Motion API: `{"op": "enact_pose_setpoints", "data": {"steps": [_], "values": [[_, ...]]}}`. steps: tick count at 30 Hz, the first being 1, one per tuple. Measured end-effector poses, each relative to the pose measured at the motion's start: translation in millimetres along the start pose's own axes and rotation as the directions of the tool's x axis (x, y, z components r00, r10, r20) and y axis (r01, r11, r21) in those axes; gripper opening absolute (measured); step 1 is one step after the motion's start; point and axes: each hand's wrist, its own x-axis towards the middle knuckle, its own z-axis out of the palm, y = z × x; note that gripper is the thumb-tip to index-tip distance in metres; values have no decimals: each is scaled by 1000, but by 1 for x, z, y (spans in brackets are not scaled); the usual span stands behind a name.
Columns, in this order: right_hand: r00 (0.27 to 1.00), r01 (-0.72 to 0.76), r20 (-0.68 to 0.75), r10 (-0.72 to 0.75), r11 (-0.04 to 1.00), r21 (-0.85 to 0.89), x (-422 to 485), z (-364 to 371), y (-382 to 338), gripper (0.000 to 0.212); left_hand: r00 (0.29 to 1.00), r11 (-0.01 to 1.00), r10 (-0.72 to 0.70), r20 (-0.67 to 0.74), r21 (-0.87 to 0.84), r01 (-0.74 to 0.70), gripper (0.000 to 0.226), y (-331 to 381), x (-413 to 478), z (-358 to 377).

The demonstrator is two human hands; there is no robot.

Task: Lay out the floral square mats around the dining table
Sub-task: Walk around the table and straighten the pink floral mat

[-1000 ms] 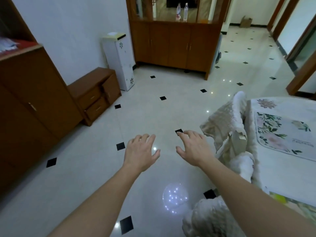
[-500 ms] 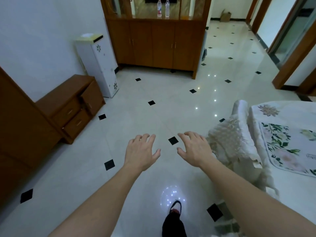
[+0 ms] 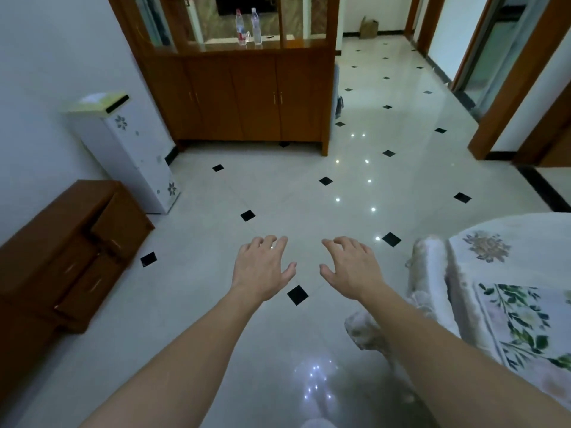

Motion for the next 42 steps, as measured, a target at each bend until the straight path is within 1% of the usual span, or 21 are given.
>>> {"op": "enact_pose_setpoints", "data": {"steps": [3, 11, 14, 16, 19, 24, 28, 33, 37, 42], "values": [[999, -33, 3, 33, 999, -13, 38, -2, 22, 60, 999, 999, 32, 5, 6, -32, 62, 1, 54, 7], [988, -153, 32, 153, 988, -7, 150, 6, 81, 60, 989, 988, 146, 13, -44, -145, 63, 1, 204, 44], [976, -214, 33, 215, 977, -26, 205, 9, 103, 60, 981, 978, 196, 9, -75, -195, 71, -2, 275, 58], [963, -266, 38, 266, 964, -28, 245, 8, 117, 60, 972, 970, 233, 11, -77, -232, 71, -5, 325, 66], [943, -327, 59, 328, 945, -29, 298, 3, 134, 61, 950, 948, 310, 34, -81, -307, 64, -9, 396, 75], [902, -429, 41, 429, 903, -7, 362, -12, 169, 61, 908, 907, 416, 38, -85, -412, 63, 2, 494, 82], [849, -526, 50, 526, 850, -9, 388, -18, 208, 60, 864, 860, 504, 10, -97, -501, 63, 31, 553, 83], [800, -599, 20, 599, 801, -22, 410, -27, 267, 60, 802, 798, 597, 13, -112, -592, 64, 85, 617, 89], [753, -658, -16, 658, 753, -13, 427, -32, 333, 61, 746, 742, 666, -19, -95, -664, 64, 146, 672, 92], [683, -729, -47, 729, 684, 12, 445, -33, 432, 62, 658, 656, 753, -21, -50, -753, 64, 238, 744, 97]]}}
